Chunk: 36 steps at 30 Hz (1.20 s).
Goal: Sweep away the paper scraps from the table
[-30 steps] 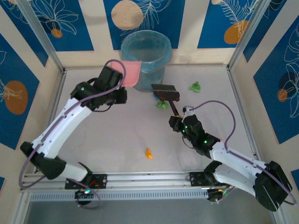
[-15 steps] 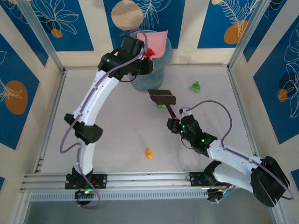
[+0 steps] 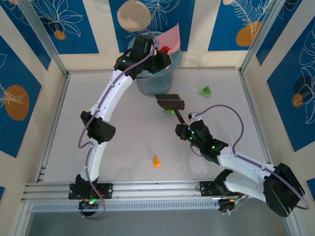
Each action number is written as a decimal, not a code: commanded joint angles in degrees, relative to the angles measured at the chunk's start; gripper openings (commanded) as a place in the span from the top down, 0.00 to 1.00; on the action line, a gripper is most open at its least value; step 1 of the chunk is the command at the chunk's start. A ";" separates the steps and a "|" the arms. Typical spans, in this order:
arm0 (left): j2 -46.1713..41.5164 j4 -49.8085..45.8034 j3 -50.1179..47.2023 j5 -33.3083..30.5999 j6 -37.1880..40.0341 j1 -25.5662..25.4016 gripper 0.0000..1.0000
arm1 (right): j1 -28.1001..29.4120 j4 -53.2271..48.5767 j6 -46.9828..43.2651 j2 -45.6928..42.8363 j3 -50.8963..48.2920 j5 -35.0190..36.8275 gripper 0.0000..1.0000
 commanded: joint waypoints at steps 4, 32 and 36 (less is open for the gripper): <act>3.40 21.91 0.30 9.65 -18.06 1.48 1.00 | 0.20 2.89 -1.71 1.12 2.73 0.26 1.00; -0.83 60.13 -17.23 5.67 -43.66 1.14 1.00 | 0.46 2.55 -2.29 4.57 4.29 0.36 1.00; -4.18 65.68 -23.17 5.06 -44.99 0.64 1.00 | 0.50 2.52 -2.29 4.84 4.41 0.32 1.00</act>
